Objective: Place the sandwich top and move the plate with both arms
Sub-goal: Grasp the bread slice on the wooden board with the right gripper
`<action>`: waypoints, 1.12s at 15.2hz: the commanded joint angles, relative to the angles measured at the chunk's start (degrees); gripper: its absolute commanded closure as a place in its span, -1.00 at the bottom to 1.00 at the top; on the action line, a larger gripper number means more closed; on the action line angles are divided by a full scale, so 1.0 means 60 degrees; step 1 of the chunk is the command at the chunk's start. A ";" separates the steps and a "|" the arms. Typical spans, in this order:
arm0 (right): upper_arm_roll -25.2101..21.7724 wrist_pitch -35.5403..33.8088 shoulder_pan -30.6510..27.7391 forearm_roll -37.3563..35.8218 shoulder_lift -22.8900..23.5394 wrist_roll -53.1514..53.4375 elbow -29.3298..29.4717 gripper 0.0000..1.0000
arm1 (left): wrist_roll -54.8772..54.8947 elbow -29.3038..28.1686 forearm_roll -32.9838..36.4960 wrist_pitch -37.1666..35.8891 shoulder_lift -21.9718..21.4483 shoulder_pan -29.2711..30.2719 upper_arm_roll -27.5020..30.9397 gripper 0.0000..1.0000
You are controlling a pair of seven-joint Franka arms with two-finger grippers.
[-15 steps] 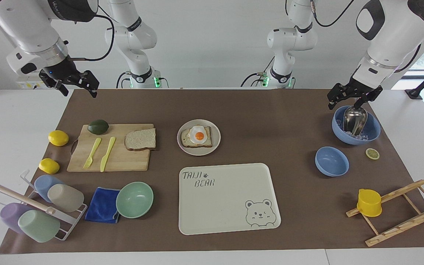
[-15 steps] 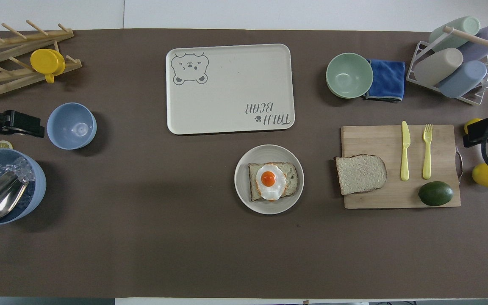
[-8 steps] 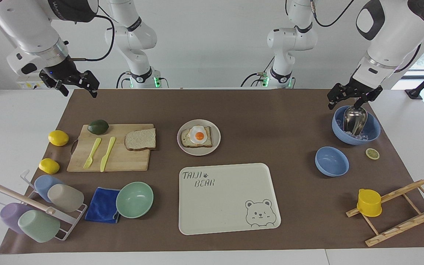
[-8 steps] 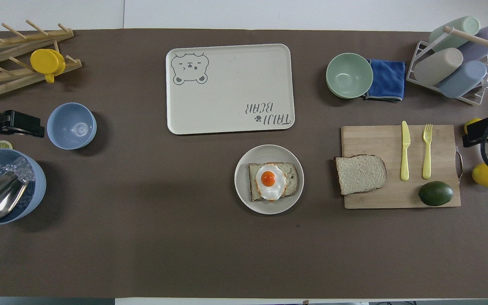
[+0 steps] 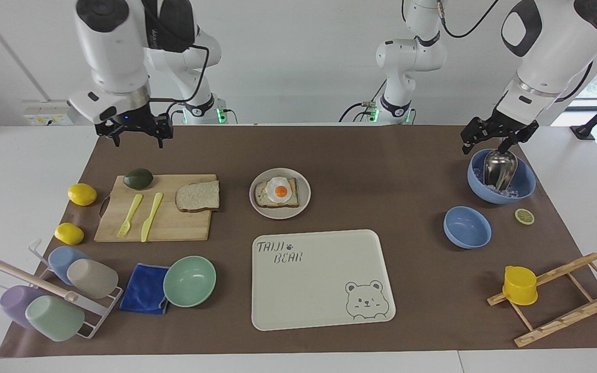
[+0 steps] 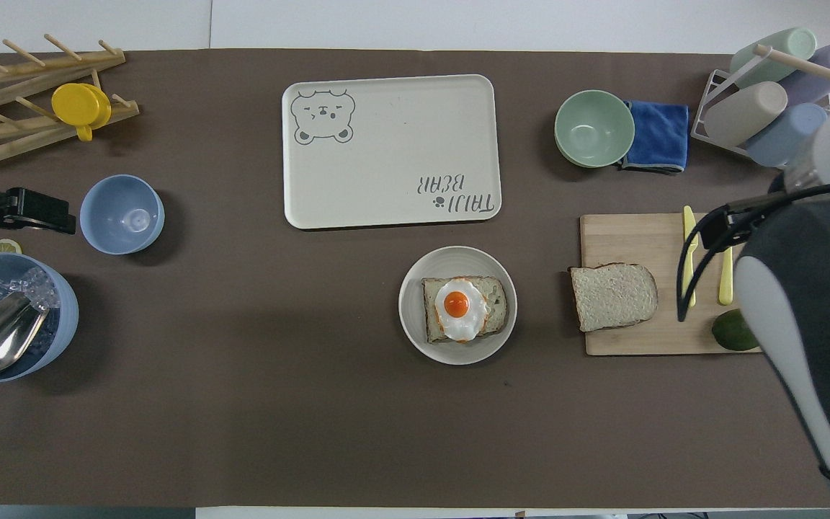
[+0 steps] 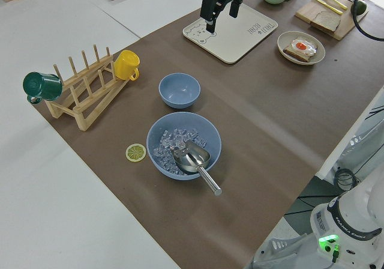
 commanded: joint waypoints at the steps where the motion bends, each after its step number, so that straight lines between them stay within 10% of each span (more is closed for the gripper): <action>1: 0.0023 0.0244 0.0992 -0.1095 0.1348 0.1388 0.0152 -1.00 | 0.0112 -0.0077 0.0114 -0.0104 -0.0128 0.0075 -0.0051 -1.00; 6: 0.0287 0.0917 0.1784 -0.0892 0.2946 0.4626 -0.0125 -1.00 | 0.0112 -0.0077 0.0114 -0.0119 -0.0128 0.0075 -0.0051 -1.00; 17: 0.0302 0.3278 0.1653 -0.0526 0.2172 0.5554 -0.3129 -1.00 | 0.0112 -0.0077 0.0114 -0.0119 -0.0128 0.0075 -0.0051 -1.00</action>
